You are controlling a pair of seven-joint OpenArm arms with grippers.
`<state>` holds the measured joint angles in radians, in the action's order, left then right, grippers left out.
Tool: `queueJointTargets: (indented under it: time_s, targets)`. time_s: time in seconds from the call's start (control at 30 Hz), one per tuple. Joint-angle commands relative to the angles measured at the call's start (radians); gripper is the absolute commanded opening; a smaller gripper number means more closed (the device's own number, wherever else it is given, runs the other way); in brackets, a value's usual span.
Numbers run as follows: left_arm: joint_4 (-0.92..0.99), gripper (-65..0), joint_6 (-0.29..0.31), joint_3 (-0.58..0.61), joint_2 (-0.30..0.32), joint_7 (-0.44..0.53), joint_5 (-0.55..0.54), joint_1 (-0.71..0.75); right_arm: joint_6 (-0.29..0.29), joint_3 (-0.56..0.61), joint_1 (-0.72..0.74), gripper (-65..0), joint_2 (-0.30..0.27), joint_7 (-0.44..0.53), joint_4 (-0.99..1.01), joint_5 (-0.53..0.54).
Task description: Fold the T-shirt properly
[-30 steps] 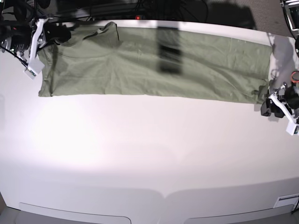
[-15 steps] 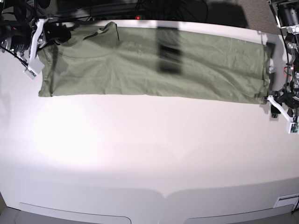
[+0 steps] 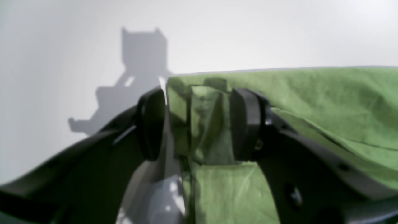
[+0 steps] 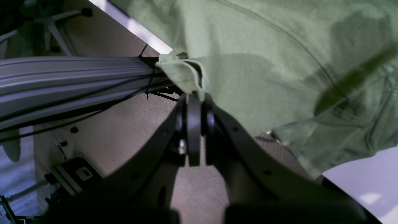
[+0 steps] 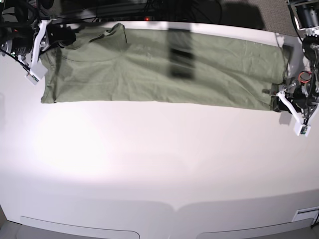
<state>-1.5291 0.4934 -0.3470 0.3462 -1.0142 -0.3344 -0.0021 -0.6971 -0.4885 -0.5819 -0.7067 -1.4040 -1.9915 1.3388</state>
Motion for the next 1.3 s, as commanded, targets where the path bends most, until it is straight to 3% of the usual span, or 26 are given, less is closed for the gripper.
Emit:
queueJointTargets:
  time_s: [0.0, 0.1, 0.3, 0.5, 0.7, 0.8, 0.87, 1.27]
  targets:
    - [-0.017, -33.1, -0.002, -0.006, 0.017, 0.011, -0.007, -0.014, -0.001, -0.009, 0.003, -65.0, -0.019, 0.008, -0.015, 0.027]
    - [-0.017, -34.8, -0.002, -0.006, 0.017, 0.011, -0.007, -0.009, -0.001, -0.009, 0.003, -65.0, -0.019, 0.008, -0.015, 0.027]
    - [-0.017, -55.2, -0.003, -0.006, 0.017, 0.069, -0.008, 0.033, -0.001, -0.009, 0.003, -65.0, -0.019, 0.008, -0.015, 0.027]
    - [-0.017, -65.0, -0.003, -0.006, 0.017, 0.08, -0.008, 0.035, -0.001, -0.009, 0.003, -65.0, -0.019, 0.008, -0.015, 0.027]
    - [-0.017, -65.0, -0.003, -0.006, 0.017, 0.081, -0.008, 0.035, -0.001, -0.009, 0.003, -65.0, -0.019, 0.008, -0.015, 0.027]
    - [-0.017, -54.6, -0.002, -0.006, 0.017, 0.106, -0.007, 0.035, -0.001, -0.009, 0.003, -65.0, -0.019, 0.008, -0.015, 0.027]
    - [-0.017, -51.0, -0.003, -0.006, 0.017, 0.124, -0.008, 0.035, -0.001, -0.009, 0.003, -65.0, -0.019, 0.008, -0.015, 0.027]
    - [-0.016, -52.6, -0.002, -0.005, 0.0, 0.125, -0.007, 0.036, -0.001, -0.009, 0.003, -65.0, -0.019, 0.008, -0.015, 0.027]
